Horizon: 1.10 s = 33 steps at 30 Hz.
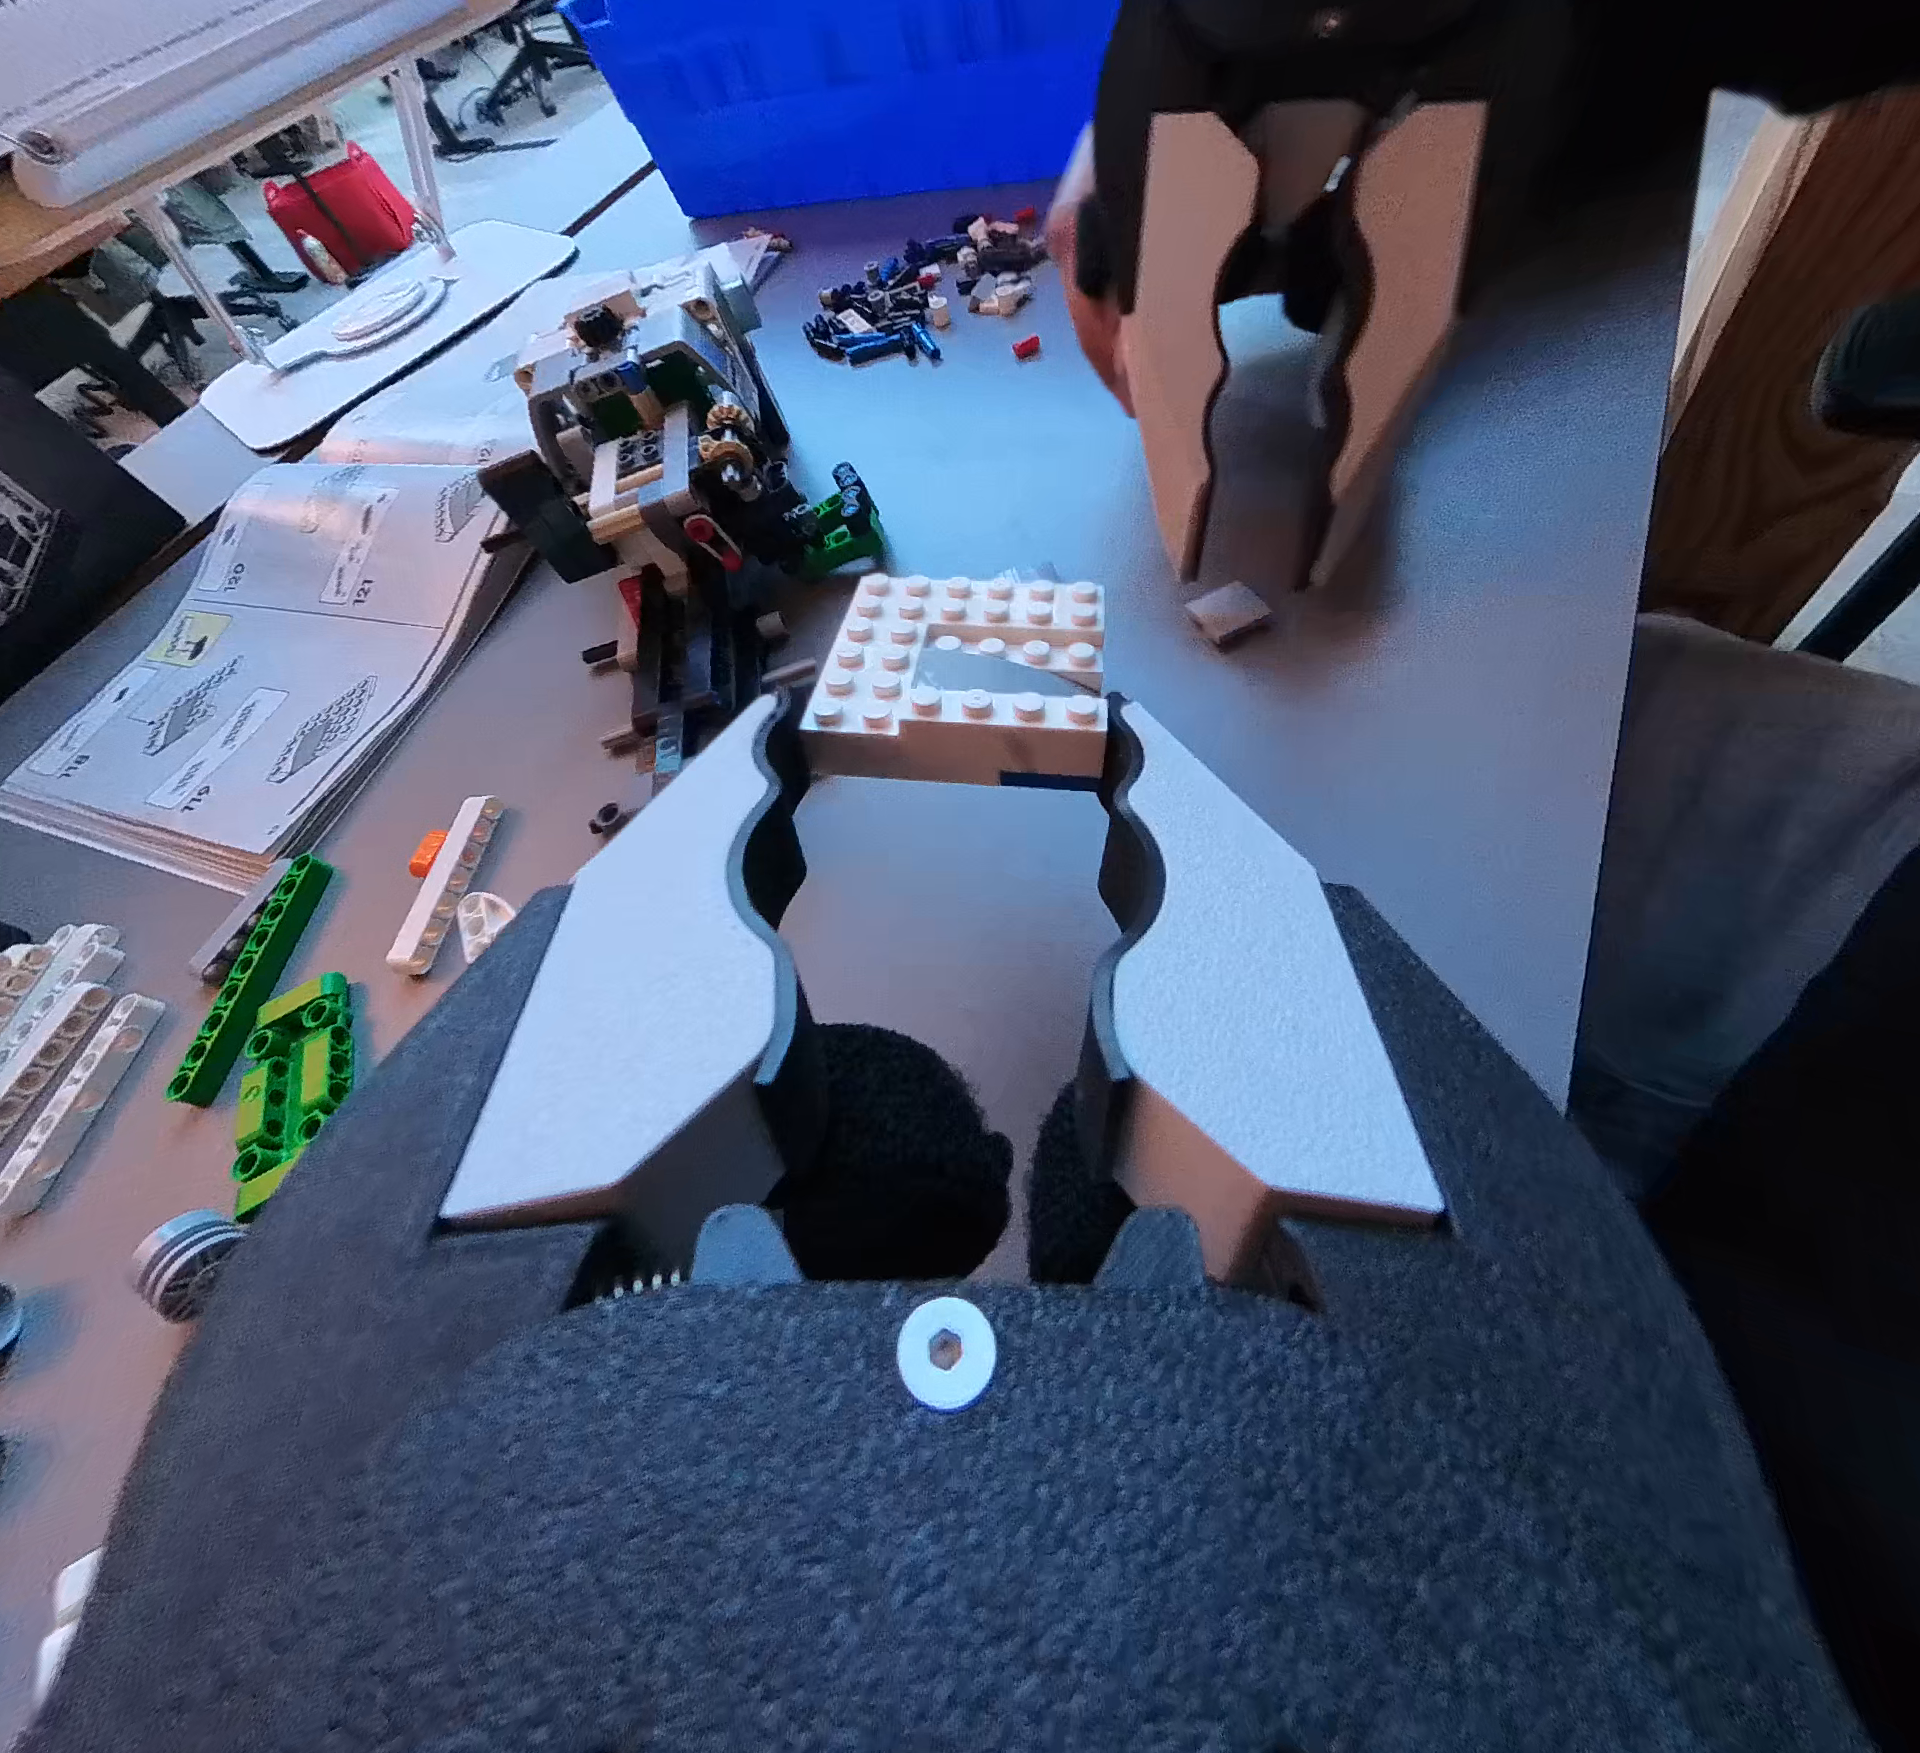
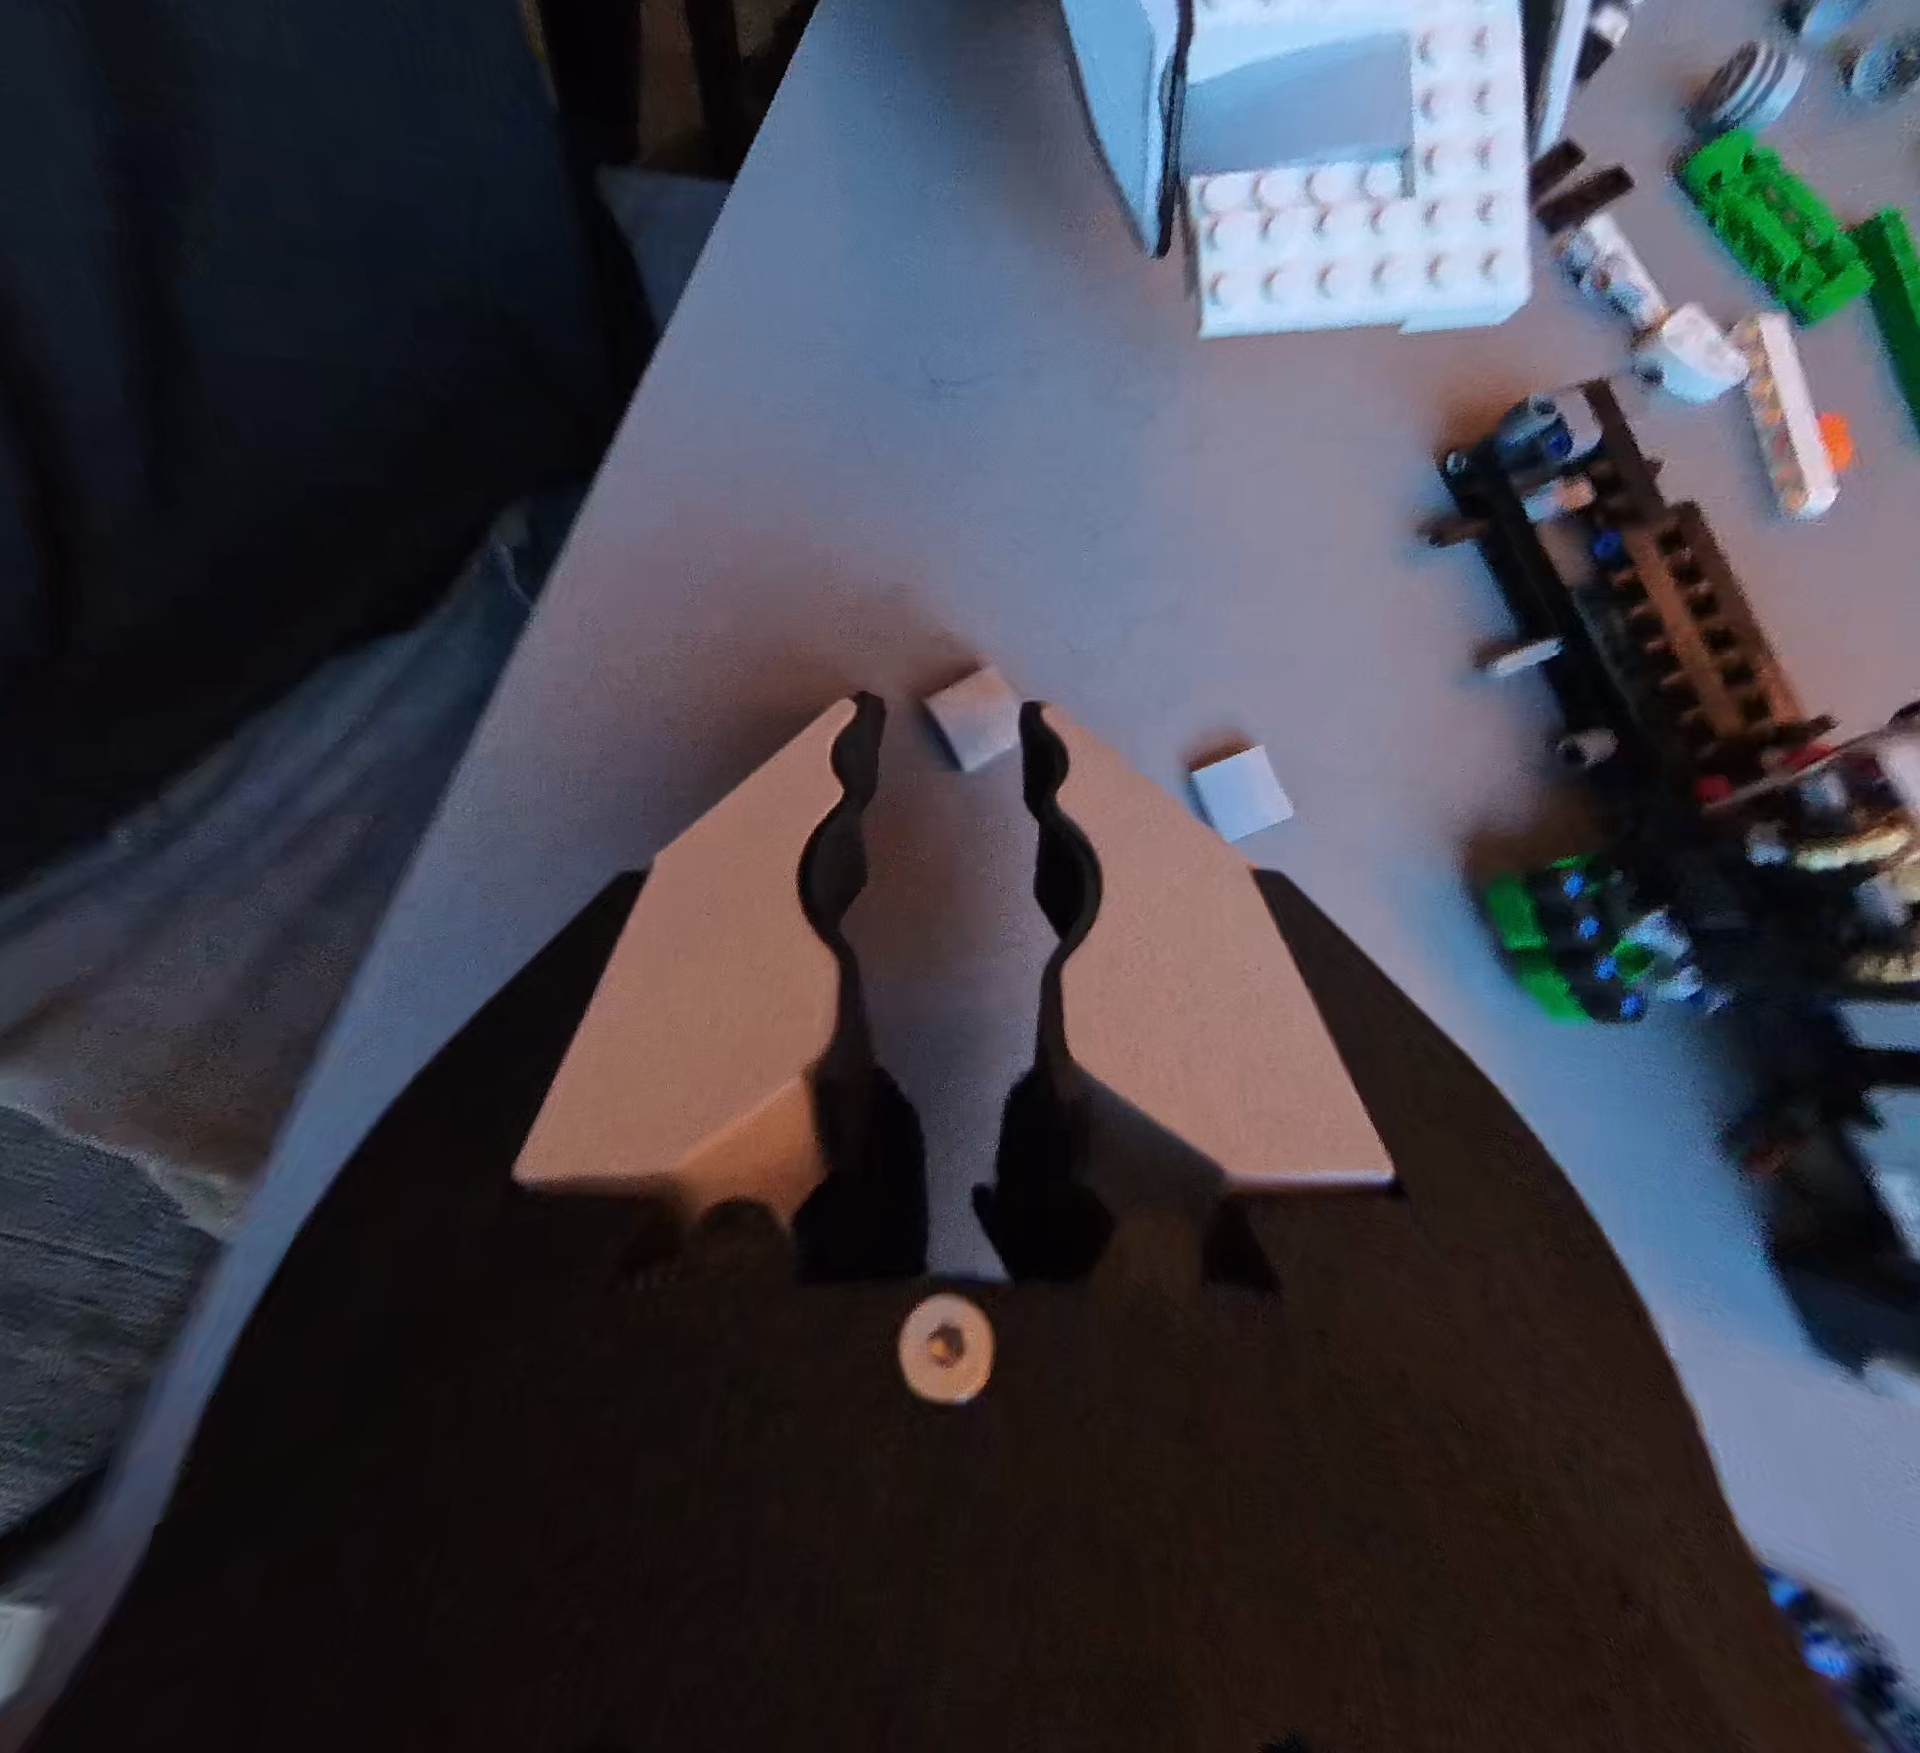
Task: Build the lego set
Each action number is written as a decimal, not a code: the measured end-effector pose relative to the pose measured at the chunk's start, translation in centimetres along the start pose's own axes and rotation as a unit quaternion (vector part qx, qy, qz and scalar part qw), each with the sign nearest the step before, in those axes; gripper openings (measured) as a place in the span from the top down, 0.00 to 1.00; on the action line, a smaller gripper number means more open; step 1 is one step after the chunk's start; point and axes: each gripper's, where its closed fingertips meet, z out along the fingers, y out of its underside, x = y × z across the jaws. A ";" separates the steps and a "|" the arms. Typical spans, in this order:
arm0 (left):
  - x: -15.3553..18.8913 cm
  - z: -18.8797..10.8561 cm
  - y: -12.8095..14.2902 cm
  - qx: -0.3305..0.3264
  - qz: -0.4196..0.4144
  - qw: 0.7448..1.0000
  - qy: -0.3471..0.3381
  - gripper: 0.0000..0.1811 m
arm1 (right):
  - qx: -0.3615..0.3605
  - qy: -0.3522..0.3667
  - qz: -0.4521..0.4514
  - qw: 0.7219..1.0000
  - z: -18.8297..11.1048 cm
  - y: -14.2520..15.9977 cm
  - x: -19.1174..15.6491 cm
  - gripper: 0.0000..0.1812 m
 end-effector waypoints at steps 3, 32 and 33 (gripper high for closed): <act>0.3 0.3 0.4 -0.015 0.015 1.000 0.001 0.70 | 0.031 -0.028 -0.038 0.998 0.0 0.0 0.8 0.90; -0.2 1.4 -0.4 -0.006 -0.087 0.996 0.036 0.70 | -0.015 -0.048 0.079 0.996 -0.9 -7.5 6.6 0.91; -0.4 1.3 -0.6 0.002 -0.095 0.995 0.036 0.70 | -0.032 -0.055 0.081 0.995 -0.5 -7.5 6.7 0.91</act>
